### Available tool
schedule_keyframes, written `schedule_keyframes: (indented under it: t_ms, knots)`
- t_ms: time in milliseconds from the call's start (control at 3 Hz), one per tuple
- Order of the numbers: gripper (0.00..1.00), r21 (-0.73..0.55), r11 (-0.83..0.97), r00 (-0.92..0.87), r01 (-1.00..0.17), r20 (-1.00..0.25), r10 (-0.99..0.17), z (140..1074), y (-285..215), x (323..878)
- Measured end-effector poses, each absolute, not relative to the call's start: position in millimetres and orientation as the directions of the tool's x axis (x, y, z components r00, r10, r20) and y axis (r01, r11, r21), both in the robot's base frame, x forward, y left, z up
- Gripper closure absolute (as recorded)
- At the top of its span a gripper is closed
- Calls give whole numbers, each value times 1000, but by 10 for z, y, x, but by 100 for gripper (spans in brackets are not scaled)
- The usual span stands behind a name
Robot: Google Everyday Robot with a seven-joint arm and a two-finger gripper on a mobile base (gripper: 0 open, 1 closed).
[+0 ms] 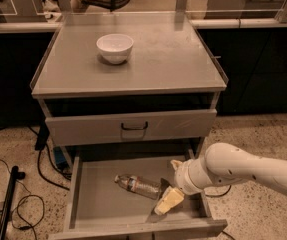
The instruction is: Pick water bottle from middle drawer and place on counter
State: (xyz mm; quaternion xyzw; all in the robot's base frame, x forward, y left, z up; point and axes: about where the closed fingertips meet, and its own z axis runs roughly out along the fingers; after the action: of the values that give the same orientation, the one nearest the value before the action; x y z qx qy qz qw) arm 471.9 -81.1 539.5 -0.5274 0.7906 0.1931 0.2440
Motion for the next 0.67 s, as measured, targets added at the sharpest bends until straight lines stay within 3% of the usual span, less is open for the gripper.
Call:
schedule_keyframes:
  t_ms: [667]
  knots:
    - [0,31,365,-306,-930,-615,-726,5305,-727,4788]
